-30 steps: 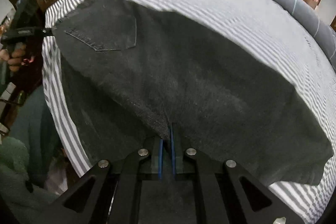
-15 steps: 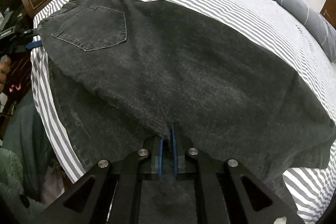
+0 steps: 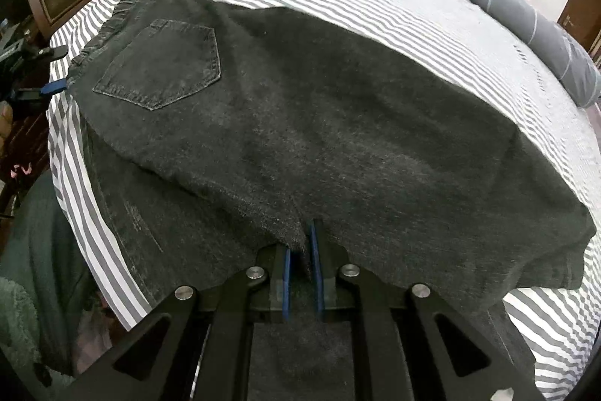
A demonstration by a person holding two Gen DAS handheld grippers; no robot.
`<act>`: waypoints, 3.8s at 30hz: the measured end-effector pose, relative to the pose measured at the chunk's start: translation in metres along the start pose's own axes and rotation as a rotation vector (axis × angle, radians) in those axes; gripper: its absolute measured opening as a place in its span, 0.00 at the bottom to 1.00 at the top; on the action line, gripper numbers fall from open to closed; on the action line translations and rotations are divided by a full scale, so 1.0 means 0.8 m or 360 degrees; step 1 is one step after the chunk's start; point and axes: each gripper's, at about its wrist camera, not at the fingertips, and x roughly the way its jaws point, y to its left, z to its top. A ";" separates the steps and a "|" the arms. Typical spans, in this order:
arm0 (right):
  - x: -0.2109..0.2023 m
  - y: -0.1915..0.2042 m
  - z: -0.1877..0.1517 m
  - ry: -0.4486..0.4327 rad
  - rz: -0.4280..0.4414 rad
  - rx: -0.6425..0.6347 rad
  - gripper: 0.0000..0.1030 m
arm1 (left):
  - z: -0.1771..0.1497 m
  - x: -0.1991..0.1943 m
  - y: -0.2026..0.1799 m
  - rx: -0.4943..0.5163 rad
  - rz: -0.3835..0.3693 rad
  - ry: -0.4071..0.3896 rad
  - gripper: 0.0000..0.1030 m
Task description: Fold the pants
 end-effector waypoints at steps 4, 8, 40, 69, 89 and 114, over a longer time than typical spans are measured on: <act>-0.011 0.003 -0.001 -0.0034 -0.0040 0.0043 0.21 | 0.007 0.006 -0.014 0.0003 0.0031 -0.0049 0.46; -0.030 0.008 -0.017 -0.0082 0.0003 0.0130 0.39 | 0.009 0.006 -0.024 0.0020 0.0060 -0.0090 0.26; -0.019 -0.104 -0.087 -0.0428 0.0516 0.1604 0.05 | 0.055 0.040 -0.058 0.0008 0.0241 -0.0091 0.13; -0.007 0.013 -0.109 -0.0153 0.0597 0.1325 0.04 | 0.120 0.056 -0.035 0.0525 0.0652 0.0220 0.13; -0.024 -0.060 -0.151 -0.0347 0.0642 0.1595 0.22 | -0.035 -0.004 -0.164 0.1048 0.0521 0.0105 0.45; -0.038 -0.101 -0.157 -0.0454 0.0834 0.1709 0.22 | -0.357 0.193 -0.271 0.2218 0.0445 0.0349 0.53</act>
